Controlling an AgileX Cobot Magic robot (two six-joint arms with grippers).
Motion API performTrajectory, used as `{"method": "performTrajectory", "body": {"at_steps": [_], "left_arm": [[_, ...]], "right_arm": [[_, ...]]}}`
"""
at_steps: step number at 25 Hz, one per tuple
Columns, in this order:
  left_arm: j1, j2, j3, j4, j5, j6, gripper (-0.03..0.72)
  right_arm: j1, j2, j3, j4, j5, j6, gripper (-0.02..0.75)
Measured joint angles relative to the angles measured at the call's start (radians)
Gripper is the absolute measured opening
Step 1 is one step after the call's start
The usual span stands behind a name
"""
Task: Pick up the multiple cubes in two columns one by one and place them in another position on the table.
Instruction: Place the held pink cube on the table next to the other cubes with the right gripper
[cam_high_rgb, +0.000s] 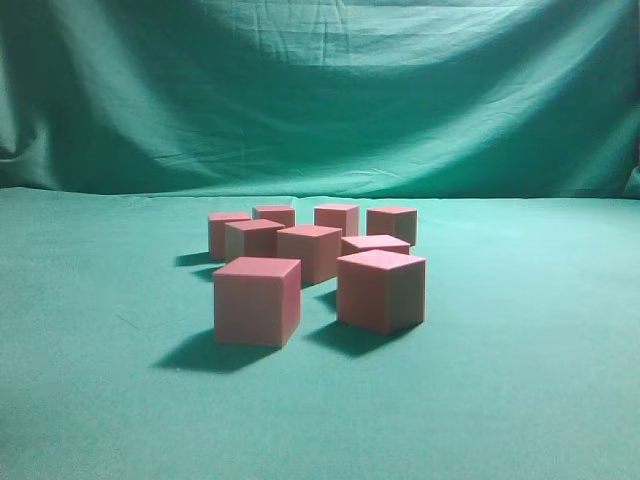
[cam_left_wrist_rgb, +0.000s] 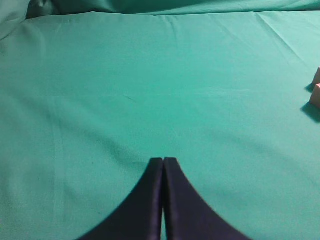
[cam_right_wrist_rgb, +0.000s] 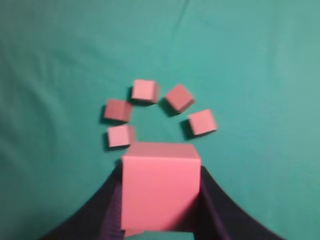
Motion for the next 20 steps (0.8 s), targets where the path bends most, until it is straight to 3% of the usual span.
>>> {"method": "performTrajectory", "body": {"at_steps": [6,11,15,20], "left_arm": [[0.0,0.0,0.0,0.0,0.0,0.0,0.0],[0.0,0.0,0.0,0.0,0.0,0.0,0.0],[0.0,0.0,0.0,0.0,0.0,0.0,0.0],[0.0,0.0,0.0,0.0,0.0,0.0,0.0]], "right_arm": [[0.315,0.068,0.009,0.0,-0.002,0.0,0.259],[0.493,0.188,0.009,-0.047,-0.004,0.0,0.259],[0.568,0.28,0.009,-0.105,-0.01,0.031,0.259],[0.581,0.35,0.009,-0.189,-0.014,0.146,0.259]]}}
